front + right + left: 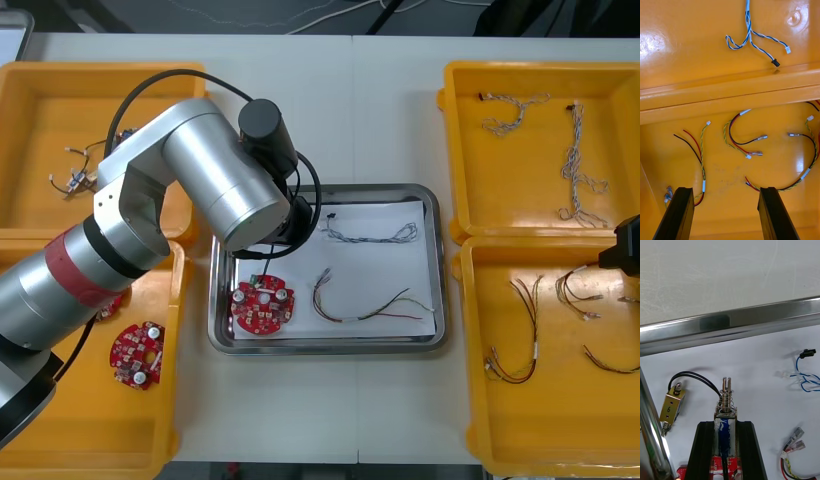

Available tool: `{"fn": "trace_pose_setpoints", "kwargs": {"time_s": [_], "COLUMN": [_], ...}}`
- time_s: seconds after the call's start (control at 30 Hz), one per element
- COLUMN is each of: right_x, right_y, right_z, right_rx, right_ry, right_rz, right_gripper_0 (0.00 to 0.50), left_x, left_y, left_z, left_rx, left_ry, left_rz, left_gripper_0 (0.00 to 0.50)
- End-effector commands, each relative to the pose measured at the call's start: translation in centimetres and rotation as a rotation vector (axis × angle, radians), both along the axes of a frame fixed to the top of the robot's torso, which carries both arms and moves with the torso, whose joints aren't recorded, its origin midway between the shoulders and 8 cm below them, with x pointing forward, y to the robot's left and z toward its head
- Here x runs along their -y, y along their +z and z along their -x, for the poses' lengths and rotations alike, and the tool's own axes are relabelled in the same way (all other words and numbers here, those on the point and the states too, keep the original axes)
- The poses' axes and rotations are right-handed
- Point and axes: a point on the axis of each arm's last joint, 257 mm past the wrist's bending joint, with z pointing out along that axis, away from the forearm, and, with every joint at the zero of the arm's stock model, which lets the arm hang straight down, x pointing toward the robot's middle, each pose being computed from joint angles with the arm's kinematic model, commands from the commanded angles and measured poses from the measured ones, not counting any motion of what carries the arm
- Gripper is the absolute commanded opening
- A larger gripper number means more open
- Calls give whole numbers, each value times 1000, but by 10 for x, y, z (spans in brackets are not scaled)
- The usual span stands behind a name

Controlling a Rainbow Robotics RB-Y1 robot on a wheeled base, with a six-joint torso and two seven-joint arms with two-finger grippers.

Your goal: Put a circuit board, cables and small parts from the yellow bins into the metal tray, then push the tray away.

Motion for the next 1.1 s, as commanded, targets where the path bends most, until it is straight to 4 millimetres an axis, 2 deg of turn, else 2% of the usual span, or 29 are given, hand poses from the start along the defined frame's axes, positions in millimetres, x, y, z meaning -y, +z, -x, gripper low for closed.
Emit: {"fn": "trace_pose_setpoints", "kwargs": {"time_s": [0.03,0.5,1.1], "right_x": [14,14,14], "right_y": [16,16,16], "right_z": [2,2,2], "right_rx": [33,33,33], "right_ry": [-48,-48,-48], "right_rz": [16,16,16], "right_gripper_0": [500,500,500], "left_x": [15,12,9], "left_y": [-10,-21,-21], "left_z": [5,-9,-10], "left_rx": [0,13,17], "left_ry": [47,58,63], "left_rz": [58,70,66], "left_gripper_0": [0,0,10]}}
